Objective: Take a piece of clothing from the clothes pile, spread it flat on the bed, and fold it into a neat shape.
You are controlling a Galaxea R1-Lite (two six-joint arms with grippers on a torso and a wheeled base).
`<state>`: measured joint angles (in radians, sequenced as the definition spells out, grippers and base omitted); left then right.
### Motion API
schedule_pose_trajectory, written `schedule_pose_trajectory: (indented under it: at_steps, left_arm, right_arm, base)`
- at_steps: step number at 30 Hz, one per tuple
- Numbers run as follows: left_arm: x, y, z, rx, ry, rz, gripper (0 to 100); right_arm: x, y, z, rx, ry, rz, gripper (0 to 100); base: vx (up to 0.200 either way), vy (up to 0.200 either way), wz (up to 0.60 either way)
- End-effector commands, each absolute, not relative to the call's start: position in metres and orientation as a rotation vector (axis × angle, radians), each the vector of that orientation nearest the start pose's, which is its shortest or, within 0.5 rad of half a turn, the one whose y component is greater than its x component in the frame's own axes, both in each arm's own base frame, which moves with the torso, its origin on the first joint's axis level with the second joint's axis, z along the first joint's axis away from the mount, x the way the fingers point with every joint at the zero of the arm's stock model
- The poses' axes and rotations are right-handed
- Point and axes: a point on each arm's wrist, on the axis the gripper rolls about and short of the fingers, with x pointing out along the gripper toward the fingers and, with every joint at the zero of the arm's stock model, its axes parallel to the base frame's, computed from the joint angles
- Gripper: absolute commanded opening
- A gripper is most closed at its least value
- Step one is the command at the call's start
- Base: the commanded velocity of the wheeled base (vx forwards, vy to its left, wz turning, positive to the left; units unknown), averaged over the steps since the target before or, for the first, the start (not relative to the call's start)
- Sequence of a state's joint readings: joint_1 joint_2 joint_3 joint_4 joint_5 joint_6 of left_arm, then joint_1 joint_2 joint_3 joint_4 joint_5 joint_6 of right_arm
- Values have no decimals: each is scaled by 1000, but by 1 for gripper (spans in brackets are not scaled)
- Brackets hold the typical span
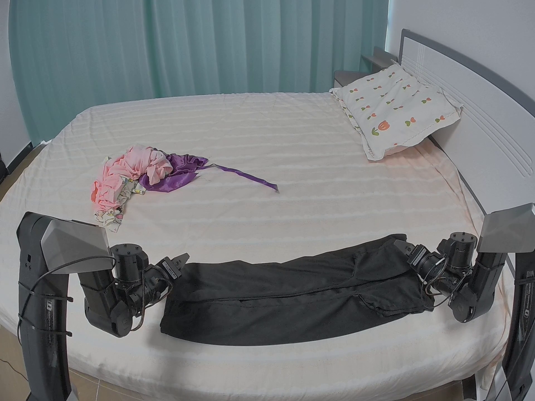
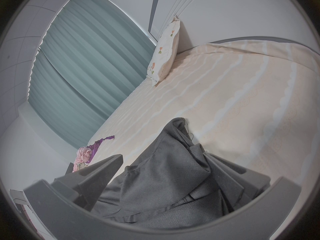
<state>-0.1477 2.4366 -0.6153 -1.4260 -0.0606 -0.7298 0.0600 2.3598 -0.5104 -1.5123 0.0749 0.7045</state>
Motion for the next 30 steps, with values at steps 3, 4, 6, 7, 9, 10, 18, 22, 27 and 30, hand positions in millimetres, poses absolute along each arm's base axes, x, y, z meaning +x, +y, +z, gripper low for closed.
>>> schedule_pose_trajectory:
  at_steps: [3,4,6,7,9,10,18,22,27,30]
  left_arm:
    - [352,-46,-33,-707,433,-24,0]
    - [352,-42,-32,-724,428,-8,0]
    - [352,-41,-31,-743,424,-1,0]
    - [352,-40,-31,-752,420,11,0]
    - [353,-39,-31,-755,412,24,0]
    - [353,-39,-31,-755,409,29,0]
    - [354,-36,-31,-778,398,48,0]
    - [356,-31,-29,-782,383,60,0]
    - [358,-26,-29,-793,372,72,0]
    - [359,-26,-29,-806,368,75,0]
  right_arm:
    - [334,22,-12,699,371,9,100]
    - [334,21,-11,701,369,8,100]
    - [334,21,-11,699,369,8,100]
    - [334,21,-11,699,368,5,100]
    - [334,20,-11,699,367,4,100]
    - [334,20,-11,699,367,4,100]
    - [333,19,-14,700,373,-2,100]
    - [333,19,-14,700,373,-2,100]
    - [334,17,-15,701,374,-9,100]
    - [334,14,-16,703,376,-18,100]
  base:
    - [0,0,0]
    - [0,0,0]
    - [0,0,0]
    - [0,0,0]
    - [0,0,0]
    - [0,0,0]
    - [0,0,0]
    - [0,0,0]
    - [0,0,0]
    - [0,0,0]
